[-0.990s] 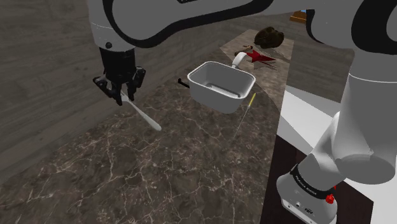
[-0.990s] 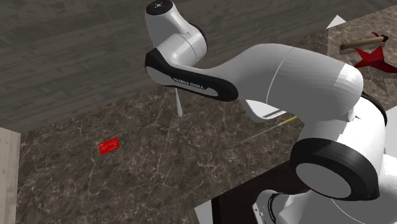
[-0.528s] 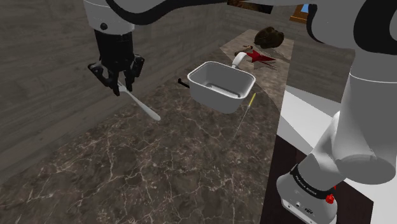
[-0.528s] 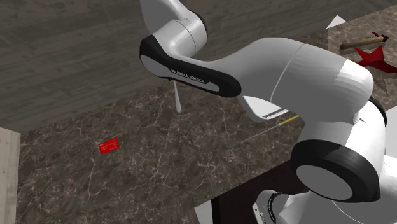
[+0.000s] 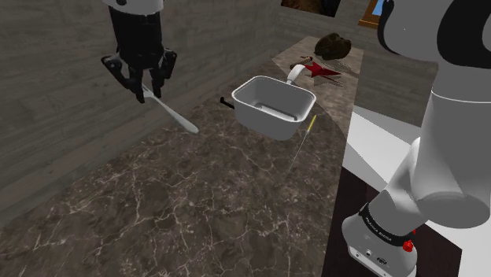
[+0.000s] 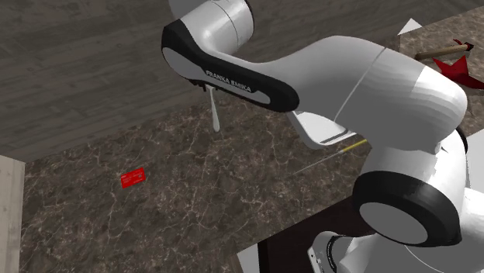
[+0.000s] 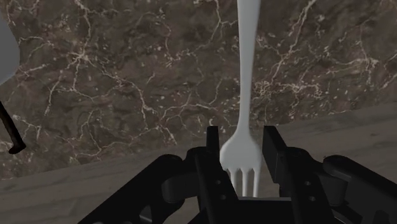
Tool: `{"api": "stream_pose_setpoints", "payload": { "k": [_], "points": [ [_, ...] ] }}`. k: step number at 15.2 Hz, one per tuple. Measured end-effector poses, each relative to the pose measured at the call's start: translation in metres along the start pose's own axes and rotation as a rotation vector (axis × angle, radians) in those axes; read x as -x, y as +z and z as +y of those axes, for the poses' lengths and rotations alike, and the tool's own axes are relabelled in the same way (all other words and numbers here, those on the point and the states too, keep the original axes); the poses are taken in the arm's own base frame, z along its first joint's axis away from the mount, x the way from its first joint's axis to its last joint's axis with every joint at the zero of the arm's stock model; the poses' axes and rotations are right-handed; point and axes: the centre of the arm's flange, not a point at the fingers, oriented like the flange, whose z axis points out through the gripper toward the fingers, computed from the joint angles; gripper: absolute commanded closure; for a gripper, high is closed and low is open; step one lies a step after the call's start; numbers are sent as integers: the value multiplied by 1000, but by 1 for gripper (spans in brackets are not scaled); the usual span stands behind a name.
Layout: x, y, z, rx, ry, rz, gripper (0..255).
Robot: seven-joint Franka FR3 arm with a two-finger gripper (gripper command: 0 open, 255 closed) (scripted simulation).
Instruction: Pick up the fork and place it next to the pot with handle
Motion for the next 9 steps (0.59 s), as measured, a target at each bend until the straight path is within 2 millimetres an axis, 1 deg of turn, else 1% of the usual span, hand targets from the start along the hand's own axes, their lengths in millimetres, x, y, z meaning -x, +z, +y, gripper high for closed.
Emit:
{"api": "stream_pose_setpoints", "payload": {
  "k": [2, 3, 4, 6, 9],
  "points": [
    [-1, -13, 0, 0, 0, 0, 255],
    [-1, -16, 0, 0, 0, 0, 255],
    [0, -17, 6, 0, 0, 0, 255],
    [3, -20, 28, 0, 0, 0, 255],
    [11, -20, 67, 1, 1, 0, 255]
  ]
}}
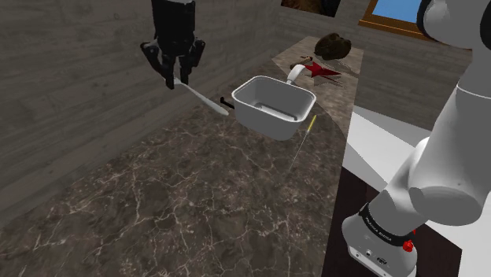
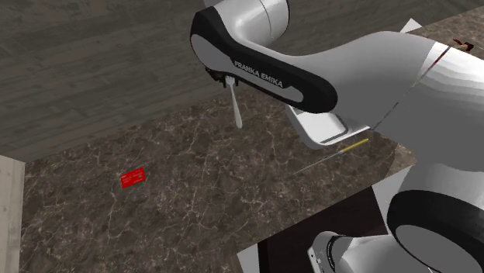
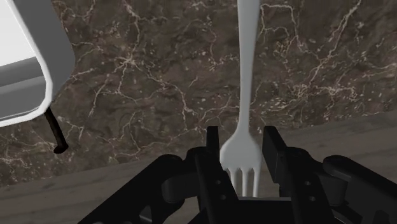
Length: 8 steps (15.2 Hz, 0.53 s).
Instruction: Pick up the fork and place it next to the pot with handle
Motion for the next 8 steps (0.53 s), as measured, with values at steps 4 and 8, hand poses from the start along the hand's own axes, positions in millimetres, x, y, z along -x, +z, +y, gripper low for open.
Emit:
{"api": "stream_pose_setpoints", "payload": {
  "k": [4, 8],
  "points": [
    [5, -1, 50, 0, 0, 0, 255],
    [17, -3, 101, 0, 0, -1, 255]
  ]
}}
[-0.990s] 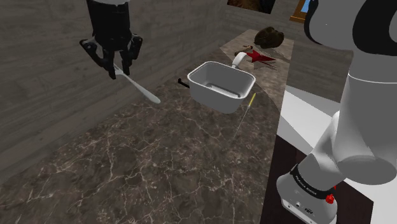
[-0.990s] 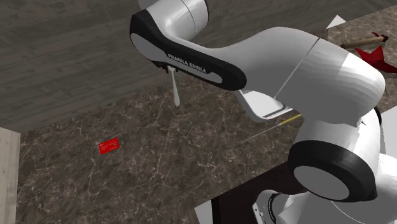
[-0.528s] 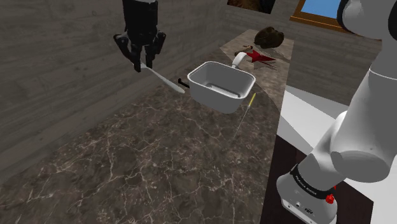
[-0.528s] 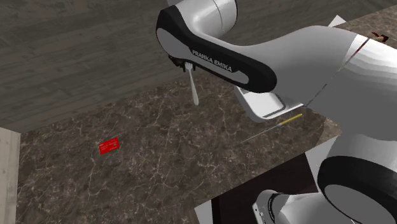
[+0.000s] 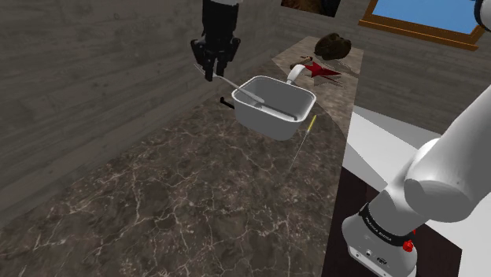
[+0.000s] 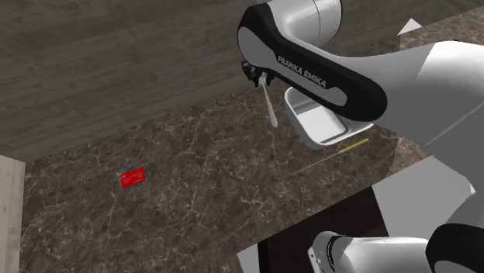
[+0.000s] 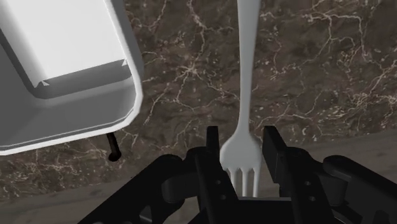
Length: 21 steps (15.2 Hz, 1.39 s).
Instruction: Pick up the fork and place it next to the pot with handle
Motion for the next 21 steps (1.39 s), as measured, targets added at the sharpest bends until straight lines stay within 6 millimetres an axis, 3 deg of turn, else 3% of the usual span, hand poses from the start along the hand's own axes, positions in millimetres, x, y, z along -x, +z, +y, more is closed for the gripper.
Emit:
{"api": "stream_pose_setpoints", "payload": {
  "k": [21],
  "points": [
    [38, -7, 276, -1, 0, 0, 255]
  ]
}}
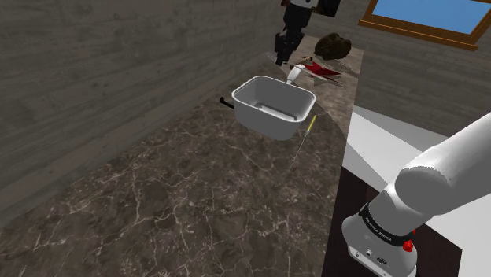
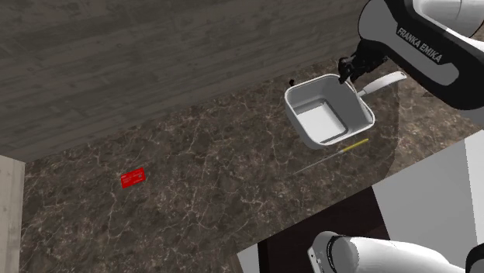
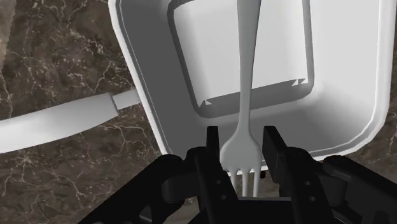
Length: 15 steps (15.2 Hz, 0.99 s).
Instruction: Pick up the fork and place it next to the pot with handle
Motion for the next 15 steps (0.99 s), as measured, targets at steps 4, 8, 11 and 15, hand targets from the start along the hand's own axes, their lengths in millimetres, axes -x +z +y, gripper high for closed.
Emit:
{"api": "stream_pose_setpoints", "payload": {
  "k": [4, 8, 11, 15],
  "points": [
    [9, 0, 51, -1, 0, 0, 255],
    [17, 1, 101, -1, -1, 0, 255],
    [22, 1, 143, -1, 0, 0, 255],
    [31, 0, 196, 0, 0, 0, 255]
  ]
}}
